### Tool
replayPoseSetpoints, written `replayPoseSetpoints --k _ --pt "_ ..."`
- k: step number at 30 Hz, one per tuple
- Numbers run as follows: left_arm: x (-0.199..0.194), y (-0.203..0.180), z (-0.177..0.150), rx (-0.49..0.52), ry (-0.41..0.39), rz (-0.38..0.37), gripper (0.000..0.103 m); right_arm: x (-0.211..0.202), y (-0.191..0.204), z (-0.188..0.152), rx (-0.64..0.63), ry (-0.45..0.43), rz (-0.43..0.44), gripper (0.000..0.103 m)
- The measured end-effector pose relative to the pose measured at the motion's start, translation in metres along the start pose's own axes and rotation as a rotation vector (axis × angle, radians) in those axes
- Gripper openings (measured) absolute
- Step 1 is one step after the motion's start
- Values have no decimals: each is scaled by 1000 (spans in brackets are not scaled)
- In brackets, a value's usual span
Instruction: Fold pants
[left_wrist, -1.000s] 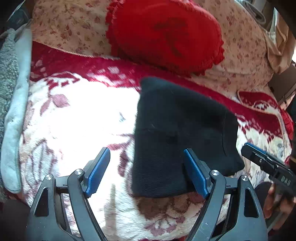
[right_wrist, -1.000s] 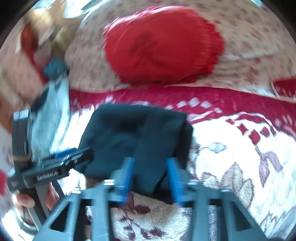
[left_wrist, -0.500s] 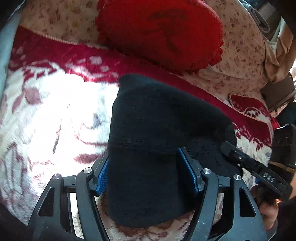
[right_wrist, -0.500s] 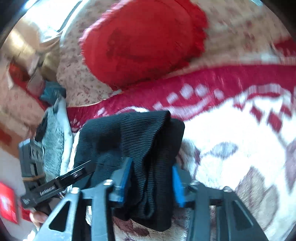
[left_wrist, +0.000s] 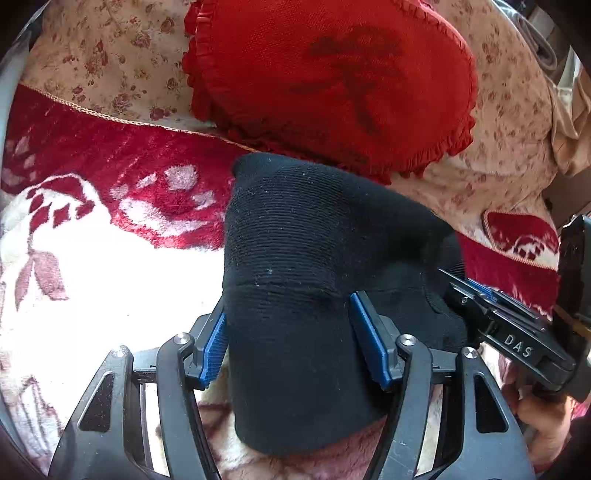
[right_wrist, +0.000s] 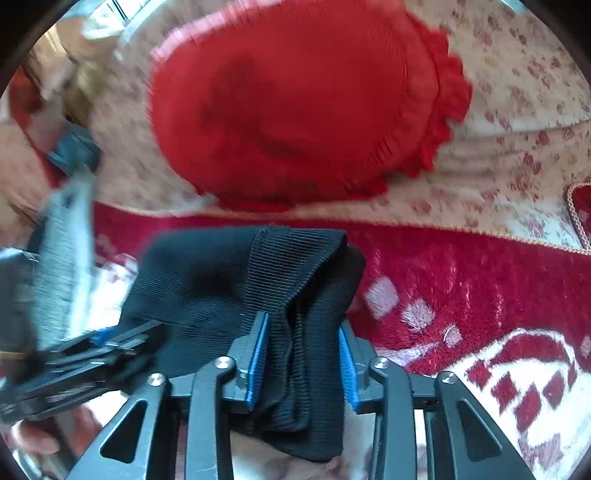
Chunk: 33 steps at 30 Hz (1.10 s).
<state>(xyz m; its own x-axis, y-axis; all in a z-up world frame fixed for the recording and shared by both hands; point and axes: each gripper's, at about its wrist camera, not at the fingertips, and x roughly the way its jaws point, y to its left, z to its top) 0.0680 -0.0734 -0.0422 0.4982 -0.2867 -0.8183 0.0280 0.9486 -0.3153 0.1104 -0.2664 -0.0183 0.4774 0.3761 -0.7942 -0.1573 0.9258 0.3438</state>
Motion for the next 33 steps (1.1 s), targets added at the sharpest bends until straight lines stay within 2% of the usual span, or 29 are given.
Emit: replayPoseSetpoints --k 7,10,13,18,23,27,33 --pt "-9 -8 0 29 -4 34 65 -9 3 4 -32 20 -41 39" --pt "-30 -12 -8 74 -73 107 65 -27 12 1 -70 -4 -102 39" --pt "-45 -13 -17 90 -113 145 66 -50 23 -3 -98 -47 -148 41" --pt "-57 -19 -34 95 -132 182 66 -69 37 -12 -85 -95 -136 41" --pt "-66 -25 -49 106 -132 209 66 -65 45 -24 -67 -92 -147 41" --pt "-74 -24 -53 75 -137 221 66 -69 50 -36 -46 -97 -136 41" --pt "-90 -35 -60 115 -190 238 66 -79 51 -46 -23 -109 -127 41"
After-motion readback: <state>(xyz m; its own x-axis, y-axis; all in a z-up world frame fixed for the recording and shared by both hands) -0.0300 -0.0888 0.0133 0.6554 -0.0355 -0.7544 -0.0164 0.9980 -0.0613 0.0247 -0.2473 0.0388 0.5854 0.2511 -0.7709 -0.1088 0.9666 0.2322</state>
